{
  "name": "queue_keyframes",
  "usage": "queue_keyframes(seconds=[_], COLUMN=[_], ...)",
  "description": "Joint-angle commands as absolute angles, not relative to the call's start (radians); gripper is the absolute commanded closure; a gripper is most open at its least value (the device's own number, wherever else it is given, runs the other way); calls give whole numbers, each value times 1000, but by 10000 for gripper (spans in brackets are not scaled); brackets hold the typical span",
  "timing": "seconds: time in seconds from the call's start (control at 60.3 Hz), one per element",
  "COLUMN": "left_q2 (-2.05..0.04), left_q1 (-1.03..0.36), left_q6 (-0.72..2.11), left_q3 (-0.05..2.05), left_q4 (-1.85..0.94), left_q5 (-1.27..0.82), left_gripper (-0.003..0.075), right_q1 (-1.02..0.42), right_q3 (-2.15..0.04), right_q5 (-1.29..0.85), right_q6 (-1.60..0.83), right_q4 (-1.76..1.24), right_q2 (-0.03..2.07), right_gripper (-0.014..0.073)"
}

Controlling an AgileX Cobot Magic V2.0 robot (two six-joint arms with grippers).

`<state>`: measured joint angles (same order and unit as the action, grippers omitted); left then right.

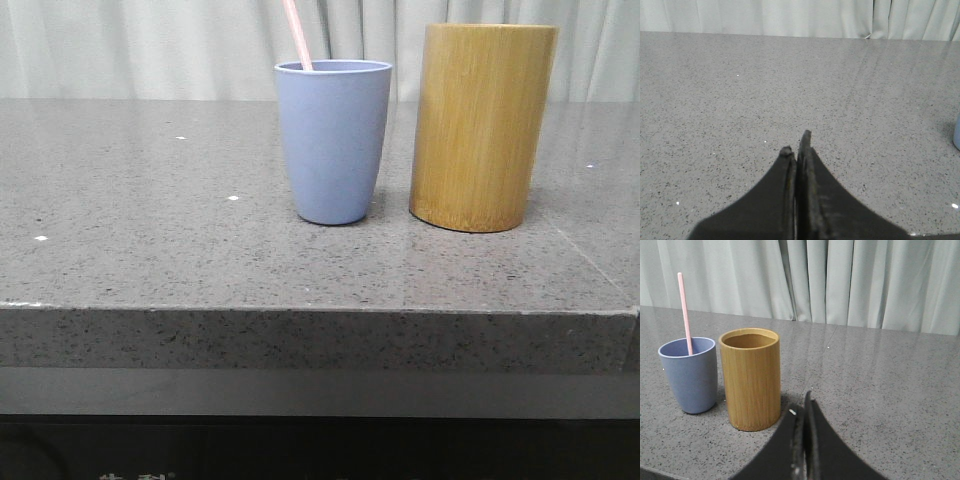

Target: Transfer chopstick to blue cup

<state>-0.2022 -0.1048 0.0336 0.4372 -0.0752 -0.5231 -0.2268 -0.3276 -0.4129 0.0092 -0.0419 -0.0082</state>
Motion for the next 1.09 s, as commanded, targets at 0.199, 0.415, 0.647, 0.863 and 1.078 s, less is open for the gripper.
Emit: queue_keyframes(seconds=[0.199, 0.415, 0.647, 0.863, 1.078], left_q2=[-211, -211, -200, -55, 31], left_q1=[-103, -103, -103, -30, -7], left_q6=[24, 24, 24, 24, 24], left_q3=[465, 465, 444, 329, 174], left_q4=[-87, -87, -84, -82, -82], left_q5=[-428, -428, -395, -337, -250], left_gripper=[739, 739, 739, 739, 739], right_q1=[-223, -223, -223, -223, -223], right_q3=[-351, -351, -351, -351, -351], right_q5=[-332, -332, -332, -332, -331], right_q6=[0, 0, 0, 0, 0], right_q4=[-44, -44, -44, -44, -44], right_q2=[6, 6, 6, 6, 6], right_gripper=[681, 681, 681, 681, 681])
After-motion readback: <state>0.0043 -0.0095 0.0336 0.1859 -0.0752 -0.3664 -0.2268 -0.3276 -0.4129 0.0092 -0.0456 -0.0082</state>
